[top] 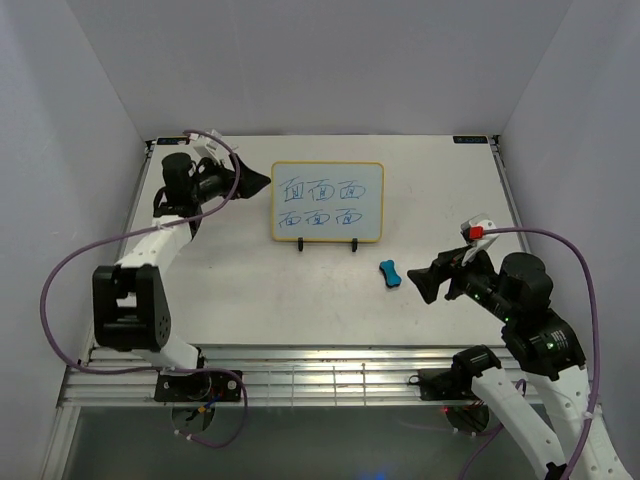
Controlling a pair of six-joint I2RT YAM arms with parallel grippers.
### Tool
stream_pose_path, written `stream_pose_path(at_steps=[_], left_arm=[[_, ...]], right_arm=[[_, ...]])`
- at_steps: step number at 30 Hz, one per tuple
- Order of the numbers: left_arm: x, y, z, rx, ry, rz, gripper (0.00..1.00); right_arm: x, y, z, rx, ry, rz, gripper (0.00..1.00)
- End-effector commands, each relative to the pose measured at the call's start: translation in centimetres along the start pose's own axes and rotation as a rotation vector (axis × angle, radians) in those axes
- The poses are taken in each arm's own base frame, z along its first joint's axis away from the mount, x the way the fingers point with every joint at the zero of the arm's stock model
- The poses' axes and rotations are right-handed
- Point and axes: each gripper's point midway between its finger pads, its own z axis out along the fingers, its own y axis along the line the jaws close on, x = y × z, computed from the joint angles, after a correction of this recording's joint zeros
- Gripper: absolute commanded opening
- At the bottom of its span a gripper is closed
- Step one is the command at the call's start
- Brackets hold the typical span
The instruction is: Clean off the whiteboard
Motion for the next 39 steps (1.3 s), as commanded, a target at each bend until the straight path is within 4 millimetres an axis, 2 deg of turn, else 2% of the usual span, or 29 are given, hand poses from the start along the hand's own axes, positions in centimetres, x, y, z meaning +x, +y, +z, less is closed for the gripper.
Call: stream_pose_path(at_steps=[1,2,3,4,5,8,10,11,12,13,14,17,20,24,28,39], left_arm=[[-2.9,0.9,3.4,0.207,-0.027,0.051,0.98],[-3.2,2.4,3.4,0.219,-0.012,0.029,0.98],[-3.2,3.2,4.0,0.228,-0.002,0.012,0.98],[-4.3,3.4,4.8,0.246,-0.009,0.019,0.98],[-2.7,4.9,5.8,0.266,0.032,-0.028,0.98],[-1.7,6.4,7.9,0.344,0.082,-0.106,0.98],[-0.8,6.2,8.4,0.418,0.122,-0.143,0.98],[-1.0,5.8,9.0,0.444,0.121,-0.133,0.98],[0.0,6.1,9.5,0.455,0.144,-0.157,0.98],[0.0,6.2,9.6,0.456,0.142,-0.157,0.98],[0.9,4.1,10.7,0.499,0.164,-0.137,0.98],[1.2,2.1,11.4,0.545,0.164,-0.09,0.98],[1.4,1.5,12.3,0.567,0.168,-0.083,0.95],[1.5,2.0,13.4,0.587,0.18,-0.107,0.81],[2.2,2.2,14.0,0.616,0.204,-0.121,0.58],[4.0,2.8,13.3,0.634,0.239,-0.128,0.55]], right_arm=[[-2.0,1.7,-1.2,-0.083,-0.062,-0.042,0.9],[-2.1,1.9,-1.4,-0.091,-0.069,-0.048,0.9],[-2.1,1.9,-1.5,-0.09,-0.07,-0.05,0.9],[-2.4,1.9,-1.6,-0.087,-0.078,-0.051,0.9],[-2.4,1.9,-1.7,-0.087,-0.073,-0.051,0.9],[-2.7,2.3,-2.0,-0.103,-0.06,-0.055,0.9],[-2.8,2.6,-2.1,-0.117,-0.046,-0.057,0.9],[-2.9,2.8,-2.2,-0.128,-0.045,-0.057,0.9],[-3.2,2.8,-2.3,-0.124,-0.053,-0.059,0.9],[-3.2,2.8,-2.4,-0.124,-0.055,-0.057,0.9],[-3.3,2.7,-2.4,-0.116,-0.057,-0.056,0.9],[-3.1,2.6,-2.2,-0.114,-0.046,-0.052,0.9],[-2.7,2.5,-1.8,-0.118,-0.026,-0.05,0.9],[-2.5,2.5,-1.7,-0.12,-0.015,-0.051,0.9],[-2.5,2.4,-1.7,-0.117,-0.016,-0.054,0.9],[-2.3,2.4,-1.7,-0.12,-0.007,-0.057,0.9]])
